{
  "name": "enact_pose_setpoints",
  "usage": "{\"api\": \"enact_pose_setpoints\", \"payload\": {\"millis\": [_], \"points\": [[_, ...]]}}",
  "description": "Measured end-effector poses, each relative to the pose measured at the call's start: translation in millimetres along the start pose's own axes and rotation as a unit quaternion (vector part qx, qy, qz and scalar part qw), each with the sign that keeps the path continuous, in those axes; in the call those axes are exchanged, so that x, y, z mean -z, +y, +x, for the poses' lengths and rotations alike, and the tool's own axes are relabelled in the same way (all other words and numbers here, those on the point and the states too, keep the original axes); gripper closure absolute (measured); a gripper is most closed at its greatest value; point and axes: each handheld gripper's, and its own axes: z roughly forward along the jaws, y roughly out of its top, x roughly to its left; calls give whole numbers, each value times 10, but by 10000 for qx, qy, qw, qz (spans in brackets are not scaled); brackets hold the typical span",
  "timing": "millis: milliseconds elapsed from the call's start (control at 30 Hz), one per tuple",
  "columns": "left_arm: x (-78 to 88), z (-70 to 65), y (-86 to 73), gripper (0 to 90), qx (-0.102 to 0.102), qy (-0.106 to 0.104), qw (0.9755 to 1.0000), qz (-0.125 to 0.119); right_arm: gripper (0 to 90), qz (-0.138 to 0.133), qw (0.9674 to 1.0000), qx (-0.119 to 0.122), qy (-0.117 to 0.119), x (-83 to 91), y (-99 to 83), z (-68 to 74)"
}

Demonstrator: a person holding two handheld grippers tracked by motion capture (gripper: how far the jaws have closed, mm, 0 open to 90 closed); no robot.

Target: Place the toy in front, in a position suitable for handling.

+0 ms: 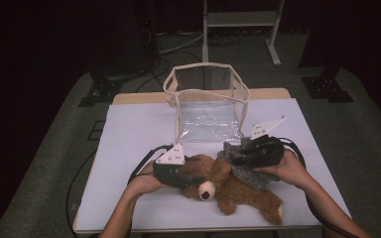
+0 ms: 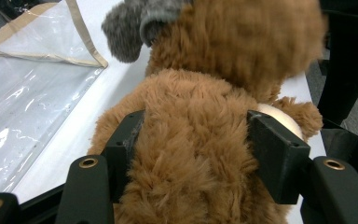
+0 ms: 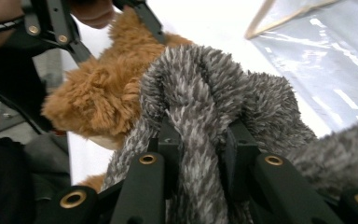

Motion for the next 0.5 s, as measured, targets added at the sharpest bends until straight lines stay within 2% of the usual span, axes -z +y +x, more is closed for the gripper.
{"api": "enact_pose_setpoints", "payload": {"millis": [33, 100, 233, 433, 500], "points": [[2, -1, 1, 403, -21, -9, 10000, 15, 719, 3, 10000, -34, 64, -25, 2, 12], [2, -4, 1, 404, -21, -8, 10000, 12, 719, 36, 10000, 24, 50, -34, 0, 31], [6, -10, -1, 404, -36, 5, 10000, 14, 718, 22, 9998, 77, -164, 79, -34, 17], [10, -12, -5, 405, -36, 0, 10000, -2, 718, -51, 9986, -172, -489, 353, -273, -97], [12, -11, -5, 405, -44, 4, 10000, 14, 718, -90, 9974, -279, -661, 435, -382, -132]]}}
